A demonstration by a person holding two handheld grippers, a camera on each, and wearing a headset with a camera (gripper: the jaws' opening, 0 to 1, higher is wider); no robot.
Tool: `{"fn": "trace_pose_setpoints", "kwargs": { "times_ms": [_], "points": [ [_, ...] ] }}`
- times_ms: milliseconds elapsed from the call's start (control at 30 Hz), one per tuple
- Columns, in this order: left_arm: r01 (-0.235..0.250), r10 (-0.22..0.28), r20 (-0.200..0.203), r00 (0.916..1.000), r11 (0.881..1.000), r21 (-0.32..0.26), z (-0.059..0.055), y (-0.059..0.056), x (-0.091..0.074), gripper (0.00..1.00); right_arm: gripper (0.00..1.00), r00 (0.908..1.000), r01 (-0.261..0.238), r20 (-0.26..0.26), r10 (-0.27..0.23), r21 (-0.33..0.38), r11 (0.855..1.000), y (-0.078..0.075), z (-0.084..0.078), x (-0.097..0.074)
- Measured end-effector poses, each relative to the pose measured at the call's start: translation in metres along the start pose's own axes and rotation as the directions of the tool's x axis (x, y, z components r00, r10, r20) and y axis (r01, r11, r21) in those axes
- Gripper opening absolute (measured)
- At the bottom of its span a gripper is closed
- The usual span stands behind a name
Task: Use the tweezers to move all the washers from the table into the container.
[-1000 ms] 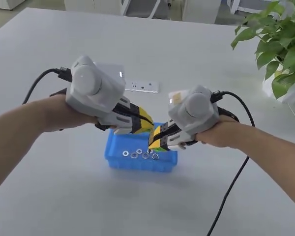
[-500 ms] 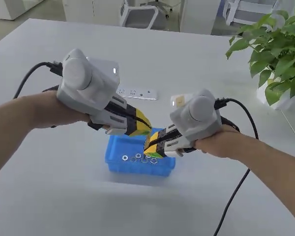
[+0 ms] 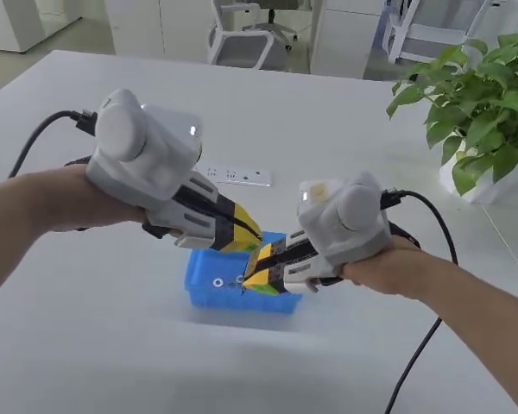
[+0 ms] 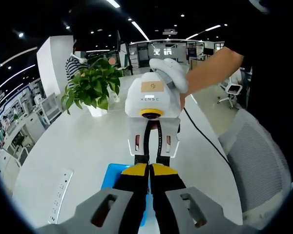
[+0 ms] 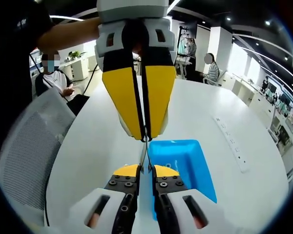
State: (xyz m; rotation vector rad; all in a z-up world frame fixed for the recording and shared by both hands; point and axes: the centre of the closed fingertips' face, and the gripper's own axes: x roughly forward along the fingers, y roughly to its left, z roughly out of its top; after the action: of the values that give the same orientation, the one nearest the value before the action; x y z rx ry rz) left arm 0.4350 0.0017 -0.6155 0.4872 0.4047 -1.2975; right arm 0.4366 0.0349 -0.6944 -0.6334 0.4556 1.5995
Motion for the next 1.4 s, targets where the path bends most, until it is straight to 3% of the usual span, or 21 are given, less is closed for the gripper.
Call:
{"fn": "trace_pose_setpoints", "kwargs": {
  "times_ms": [500,767,1000,1400],
  "points": [
    [0.027,-0.027,0.031,0.9992,1.000,0.001,0.010,-0.017,-0.004,0.04,0.13,0.9998,-0.007,0.021,0.006,0.007,1.000,0.016,0.003,-0.001],
    [0.031,-0.031,0.024,0.9992,1.000,-0.001,0.008,-0.020,-0.008,0.05,0.10,0.9999,-0.008,0.014,0.008,0.002,1.000,0.019,0.003,0.000],
    [0.040,-0.040,-0.006,0.9992,0.999,0.000,-0.002,-0.025,-0.009,0.05,0.08,0.9998,-0.008,-0.016,0.008,-0.001,1.000,0.025,-0.004,0.004],
    [0.064,-0.064,-0.087,0.9941,0.998,-0.008,-0.033,-0.039,-0.010,0.05,0.07,0.9949,-0.026,-0.098,0.024,-0.017,1.000,0.038,-0.024,0.011]
  ]
}}
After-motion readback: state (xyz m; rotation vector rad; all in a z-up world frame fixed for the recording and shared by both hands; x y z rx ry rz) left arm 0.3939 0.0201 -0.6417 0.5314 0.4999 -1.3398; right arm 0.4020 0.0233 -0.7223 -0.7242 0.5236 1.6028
